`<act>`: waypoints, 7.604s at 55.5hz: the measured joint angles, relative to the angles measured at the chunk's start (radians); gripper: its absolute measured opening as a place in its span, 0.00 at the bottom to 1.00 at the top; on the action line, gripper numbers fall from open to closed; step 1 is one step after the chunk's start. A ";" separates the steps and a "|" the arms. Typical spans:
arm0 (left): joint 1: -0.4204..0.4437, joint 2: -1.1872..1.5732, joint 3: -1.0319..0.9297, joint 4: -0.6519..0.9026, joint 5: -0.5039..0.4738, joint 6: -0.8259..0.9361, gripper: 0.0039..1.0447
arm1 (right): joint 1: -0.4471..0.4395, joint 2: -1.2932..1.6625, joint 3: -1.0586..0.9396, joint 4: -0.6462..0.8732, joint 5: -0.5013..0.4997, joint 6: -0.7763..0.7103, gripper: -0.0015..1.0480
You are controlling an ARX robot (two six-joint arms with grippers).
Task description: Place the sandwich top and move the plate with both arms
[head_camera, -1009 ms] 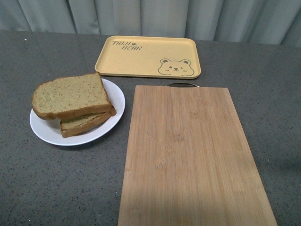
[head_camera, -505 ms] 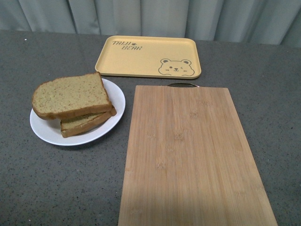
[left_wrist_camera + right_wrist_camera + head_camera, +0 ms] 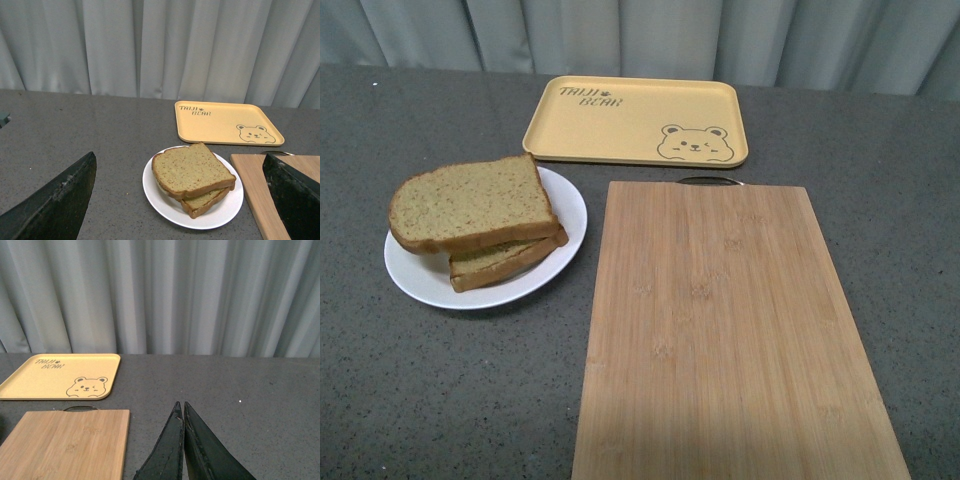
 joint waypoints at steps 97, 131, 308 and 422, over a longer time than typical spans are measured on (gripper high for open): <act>-0.021 0.019 0.011 -0.038 -0.076 -0.026 0.94 | 0.000 -0.517 0.000 -0.513 -0.003 -0.001 0.88; 0.031 1.611 0.365 0.449 0.089 -0.829 0.94 | -0.001 -0.517 0.000 -0.513 -0.004 0.000 0.91; -0.172 2.576 1.774 0.208 0.256 -1.252 0.03 | -0.001 -0.517 0.000 -0.513 -0.004 0.000 0.91; 0.000 0.904 0.025 0.851 0.000 -0.001 0.03 | -0.001 -0.517 0.000 -0.513 -0.004 0.000 0.91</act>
